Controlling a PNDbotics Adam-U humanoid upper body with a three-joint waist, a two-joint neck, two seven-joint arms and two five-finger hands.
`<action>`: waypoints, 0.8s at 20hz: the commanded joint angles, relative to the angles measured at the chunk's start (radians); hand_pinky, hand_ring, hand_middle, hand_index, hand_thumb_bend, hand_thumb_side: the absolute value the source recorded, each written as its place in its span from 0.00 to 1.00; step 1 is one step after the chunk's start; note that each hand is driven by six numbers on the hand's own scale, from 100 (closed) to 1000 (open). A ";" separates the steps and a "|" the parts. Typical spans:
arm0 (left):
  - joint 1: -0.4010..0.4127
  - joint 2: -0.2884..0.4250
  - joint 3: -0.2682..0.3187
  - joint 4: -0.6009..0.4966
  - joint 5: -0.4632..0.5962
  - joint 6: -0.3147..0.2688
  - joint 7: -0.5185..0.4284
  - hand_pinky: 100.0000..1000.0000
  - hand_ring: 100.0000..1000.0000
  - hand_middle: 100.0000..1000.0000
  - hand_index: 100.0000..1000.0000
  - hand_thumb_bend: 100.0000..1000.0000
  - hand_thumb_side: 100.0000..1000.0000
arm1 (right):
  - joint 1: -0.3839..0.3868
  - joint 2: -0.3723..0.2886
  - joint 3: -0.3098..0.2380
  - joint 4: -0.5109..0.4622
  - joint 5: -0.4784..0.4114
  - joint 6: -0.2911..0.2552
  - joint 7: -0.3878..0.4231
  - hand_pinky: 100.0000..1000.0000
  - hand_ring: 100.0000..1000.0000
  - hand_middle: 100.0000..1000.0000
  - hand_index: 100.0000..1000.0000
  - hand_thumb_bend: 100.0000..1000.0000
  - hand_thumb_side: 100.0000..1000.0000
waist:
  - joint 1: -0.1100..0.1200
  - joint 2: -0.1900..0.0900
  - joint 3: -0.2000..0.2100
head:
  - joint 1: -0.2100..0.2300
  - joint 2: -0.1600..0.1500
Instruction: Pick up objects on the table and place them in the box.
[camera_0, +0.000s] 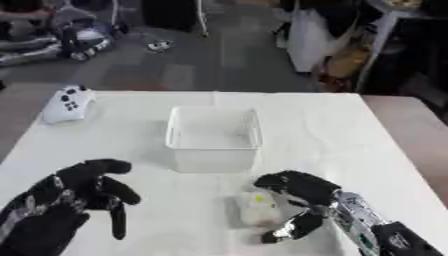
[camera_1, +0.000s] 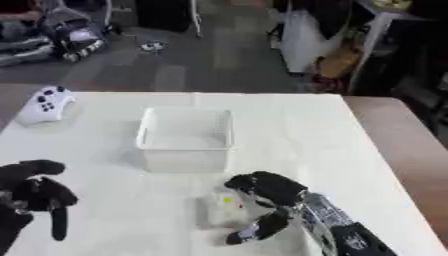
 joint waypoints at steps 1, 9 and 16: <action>-0.010 0.014 0.004 -0.018 0.006 -0.001 -0.003 0.33 0.71 0.85 0.92 0.39 0.95 | -0.004 -0.004 -0.006 0.002 0.005 0.007 0.018 0.85 0.83 0.88 1.00 0.73 0.94 | 0.005 -0.011 0.001 | 0.004 -0.014; -0.010 0.014 0.004 -0.018 0.007 -0.001 -0.004 0.33 0.71 0.85 0.92 0.39 0.95 | -0.009 0.000 -0.007 0.009 -0.008 0.013 0.031 0.83 0.80 0.82 1.00 0.68 1.00 | 0.005 -0.011 0.001 | 0.001 -0.014; -0.009 0.013 0.002 -0.018 0.007 -0.001 -0.005 0.33 0.71 0.85 0.92 0.39 0.96 | -0.061 0.034 -0.037 0.054 0.035 0.028 0.000 0.82 0.79 0.82 0.99 0.67 1.00 | 0.006 -0.010 0.002 | -0.024 -0.012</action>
